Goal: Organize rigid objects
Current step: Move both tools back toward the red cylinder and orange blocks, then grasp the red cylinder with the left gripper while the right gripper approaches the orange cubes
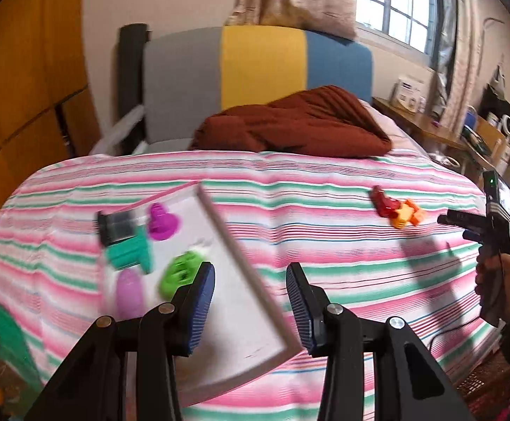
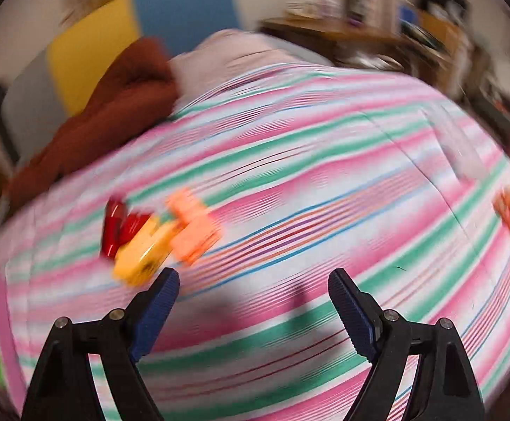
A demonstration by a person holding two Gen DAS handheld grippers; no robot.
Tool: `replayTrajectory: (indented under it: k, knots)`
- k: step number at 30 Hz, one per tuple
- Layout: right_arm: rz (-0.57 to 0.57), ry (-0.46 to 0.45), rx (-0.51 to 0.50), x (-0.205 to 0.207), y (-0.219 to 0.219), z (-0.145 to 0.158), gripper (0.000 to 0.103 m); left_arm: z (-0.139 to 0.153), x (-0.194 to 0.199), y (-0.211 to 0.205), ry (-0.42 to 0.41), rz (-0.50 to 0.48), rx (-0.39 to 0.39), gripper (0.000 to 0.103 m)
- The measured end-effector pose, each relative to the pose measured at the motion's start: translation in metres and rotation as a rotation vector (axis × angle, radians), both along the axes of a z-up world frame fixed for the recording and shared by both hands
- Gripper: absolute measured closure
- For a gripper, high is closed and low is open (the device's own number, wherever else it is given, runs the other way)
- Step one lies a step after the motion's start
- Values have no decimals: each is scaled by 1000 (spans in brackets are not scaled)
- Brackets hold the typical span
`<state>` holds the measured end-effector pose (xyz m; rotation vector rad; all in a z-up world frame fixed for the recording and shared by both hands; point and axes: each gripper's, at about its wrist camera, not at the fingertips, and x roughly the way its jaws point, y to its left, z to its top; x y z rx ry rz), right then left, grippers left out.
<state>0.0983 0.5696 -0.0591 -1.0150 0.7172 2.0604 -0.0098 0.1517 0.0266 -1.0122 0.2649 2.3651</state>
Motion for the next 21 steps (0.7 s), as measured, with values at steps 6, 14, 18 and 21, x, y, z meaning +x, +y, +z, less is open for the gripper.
replayTrajectory:
  k: [6, 14, 18, 21]
  knots:
    - [-114, 51, -120, 20, 24, -5, 16, -14, 3, 61, -58, -110, -34, 61]
    - [-129, 102, -150, 23, 24, 3, 15, -38, -14, 131, -110, -176, -68, 64]
    - [-132, 123, -197, 27, 25, 0, 15, -52, -28, 167, -157, -217, -60, 71]
    - [-126, 133, -205, 24, 25, 0, 15, -58, -38, 195, -184, -254, -44, 78]
